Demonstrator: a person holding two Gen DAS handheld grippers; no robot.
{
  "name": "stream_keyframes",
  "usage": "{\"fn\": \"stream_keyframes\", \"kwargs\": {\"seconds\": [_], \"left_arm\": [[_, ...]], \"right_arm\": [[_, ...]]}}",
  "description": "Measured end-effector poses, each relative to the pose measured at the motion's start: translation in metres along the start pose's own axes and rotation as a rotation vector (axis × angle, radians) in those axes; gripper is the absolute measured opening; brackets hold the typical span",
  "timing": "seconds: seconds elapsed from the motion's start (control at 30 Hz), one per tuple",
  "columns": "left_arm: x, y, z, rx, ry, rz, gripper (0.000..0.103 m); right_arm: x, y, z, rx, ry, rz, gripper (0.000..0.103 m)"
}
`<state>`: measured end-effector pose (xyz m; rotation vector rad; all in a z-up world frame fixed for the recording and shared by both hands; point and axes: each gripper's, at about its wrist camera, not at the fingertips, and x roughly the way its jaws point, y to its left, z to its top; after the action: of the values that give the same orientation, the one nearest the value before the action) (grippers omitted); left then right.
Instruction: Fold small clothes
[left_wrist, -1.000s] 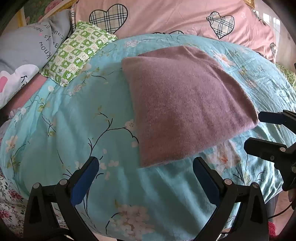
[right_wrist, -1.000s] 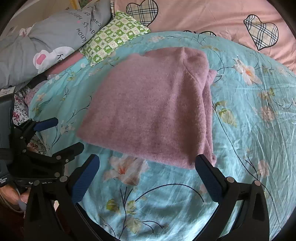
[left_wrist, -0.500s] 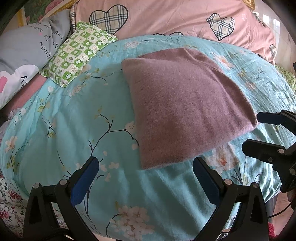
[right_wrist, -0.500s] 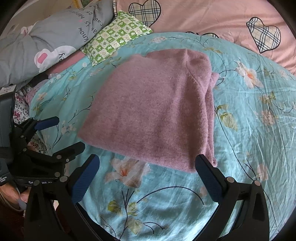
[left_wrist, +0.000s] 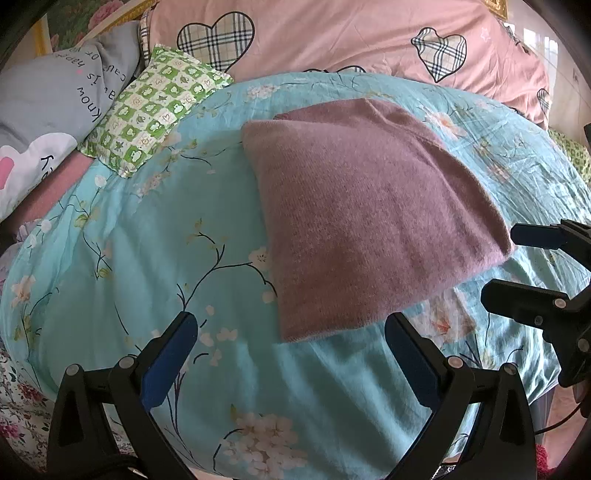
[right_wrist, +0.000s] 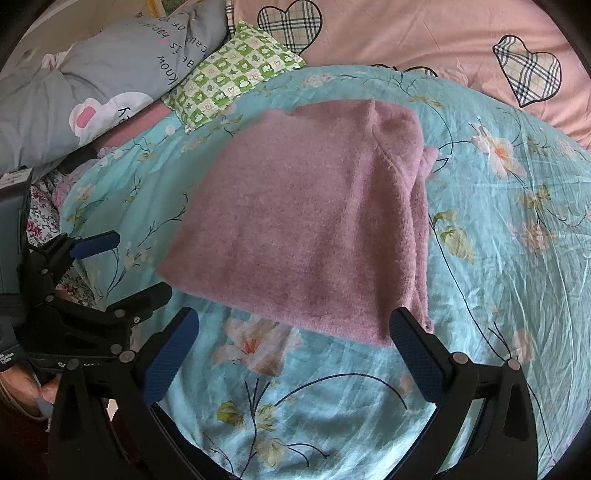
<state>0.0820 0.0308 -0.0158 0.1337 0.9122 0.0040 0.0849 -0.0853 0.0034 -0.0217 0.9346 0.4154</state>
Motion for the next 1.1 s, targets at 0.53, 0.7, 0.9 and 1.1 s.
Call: {"fn": "stream_keyframes", "kwargs": {"seconds": [0.53,0.7,0.9,1.1], "left_arm": [[-0.0039,0.0022,0.0008,-0.014,-0.013,0.002,0.102],[-0.0045,0.0030,0.0012,-0.017,-0.016,0.002,0.102],[-0.0050,0.0033,0.0020,-0.019,-0.015,-0.002,0.102],[-0.0047,0.0054,0.0046,-0.018,-0.017,-0.006,0.102]], "right_arm": [[-0.0005,0.0012,0.0009,0.001,-0.002,0.004,0.103],[-0.0016,0.0025,0.0022,0.001,-0.005,0.004,0.103],[-0.0043,0.0038,0.0040,0.000,-0.009,0.002,0.103],[-0.0045,0.0045,0.0036,0.004,-0.010,0.003,0.103]]}}
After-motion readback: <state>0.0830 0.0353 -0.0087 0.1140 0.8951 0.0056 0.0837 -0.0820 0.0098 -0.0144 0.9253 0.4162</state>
